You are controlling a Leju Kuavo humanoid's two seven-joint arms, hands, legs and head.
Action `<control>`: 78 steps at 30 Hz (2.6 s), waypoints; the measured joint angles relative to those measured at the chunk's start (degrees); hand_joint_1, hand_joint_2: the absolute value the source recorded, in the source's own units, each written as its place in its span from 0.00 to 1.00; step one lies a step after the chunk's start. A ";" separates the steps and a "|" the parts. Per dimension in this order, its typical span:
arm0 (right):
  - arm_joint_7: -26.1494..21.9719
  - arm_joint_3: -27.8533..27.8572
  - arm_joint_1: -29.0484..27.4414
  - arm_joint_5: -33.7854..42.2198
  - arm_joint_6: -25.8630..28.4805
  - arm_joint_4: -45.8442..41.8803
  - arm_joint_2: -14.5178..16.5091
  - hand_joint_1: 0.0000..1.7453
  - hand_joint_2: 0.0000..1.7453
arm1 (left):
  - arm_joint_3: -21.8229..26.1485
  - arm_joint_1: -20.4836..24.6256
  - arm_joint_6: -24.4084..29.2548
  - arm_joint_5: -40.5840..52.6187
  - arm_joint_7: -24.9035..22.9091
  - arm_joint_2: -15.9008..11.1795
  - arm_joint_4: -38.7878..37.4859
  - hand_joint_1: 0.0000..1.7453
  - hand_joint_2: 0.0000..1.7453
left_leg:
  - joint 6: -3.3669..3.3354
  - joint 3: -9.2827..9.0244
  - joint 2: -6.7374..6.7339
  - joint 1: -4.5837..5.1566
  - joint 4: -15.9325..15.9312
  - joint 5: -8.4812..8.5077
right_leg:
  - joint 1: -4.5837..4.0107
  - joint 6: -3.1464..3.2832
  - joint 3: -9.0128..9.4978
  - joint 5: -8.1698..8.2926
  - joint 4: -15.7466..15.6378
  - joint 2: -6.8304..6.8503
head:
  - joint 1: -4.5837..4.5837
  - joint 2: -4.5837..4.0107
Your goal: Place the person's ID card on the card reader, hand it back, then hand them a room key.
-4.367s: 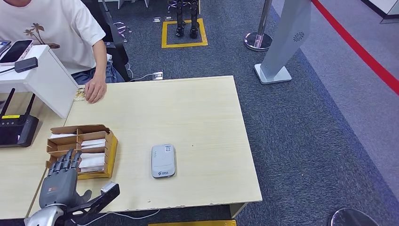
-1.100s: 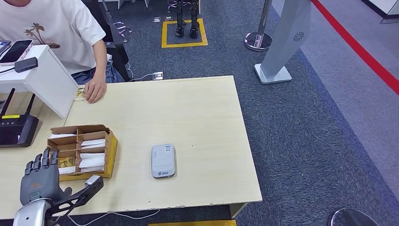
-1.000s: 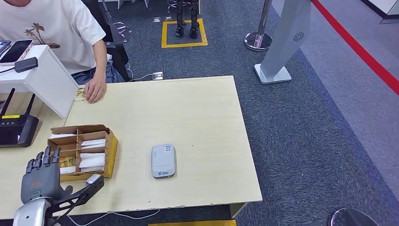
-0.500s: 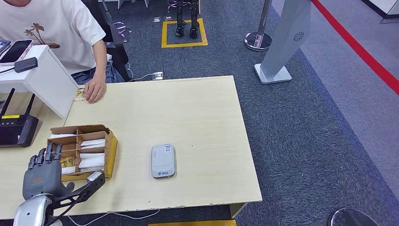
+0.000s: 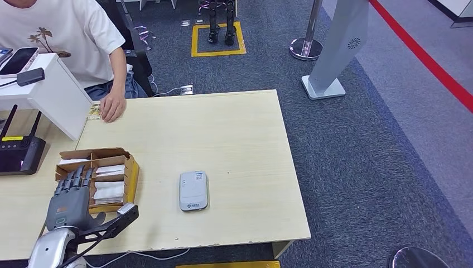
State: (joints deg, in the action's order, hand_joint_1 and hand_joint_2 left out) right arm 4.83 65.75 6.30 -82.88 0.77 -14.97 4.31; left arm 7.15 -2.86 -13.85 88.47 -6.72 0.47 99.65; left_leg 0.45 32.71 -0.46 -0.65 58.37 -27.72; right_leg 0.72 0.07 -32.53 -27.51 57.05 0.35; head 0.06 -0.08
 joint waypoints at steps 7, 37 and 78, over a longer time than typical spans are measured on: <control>0.00 0.00 0.00 0.00 -0.07 0.01 0.00 0.00 0.00 | 0.00 0.06 0.01 0.00 0.92 1.64 -0.61 0.00 1.00 | 0.00 0.00 0.00 -0.01 0.00 0.00 | 0.00 0.00 0.00 0.00 0.00 0.00 | 0.01 -0.01; 0.26 0.00 -0.01 -0.04 -0.14 0.02 0.00 0.00 0.00 | 0.00 -0.05 -1.14 -0.02 -0.38 2.14 -0.66 1.00 1.00 | 0.00 0.00 0.00 -0.01 0.00 0.00 | 0.00 0.00 0.00 0.00 0.00 0.00 | -0.01 -0.01; 0.14 0.10 -0.21 0.21 -0.17 0.02 0.39 0.00 0.00 | -1.58 -3.77 -6.27 -9.51 3.83 -4.46 5.14 1.00 1.00 | 0.03 -0.02 -0.12 -0.06 -0.01 -0.02 | -0.04 0.03 -0.01 -0.02 0.02 -0.12 | -0.01 -0.01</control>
State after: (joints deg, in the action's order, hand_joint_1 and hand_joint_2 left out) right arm 4.97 65.85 6.09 -82.67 0.60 -14.95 4.70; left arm 5.56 -6.64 -20.12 78.96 -2.88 -3.99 104.78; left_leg 0.48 32.69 -0.59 -0.71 58.36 -27.73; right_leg 0.68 0.10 -32.54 -27.53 57.07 0.24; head 0.05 -0.09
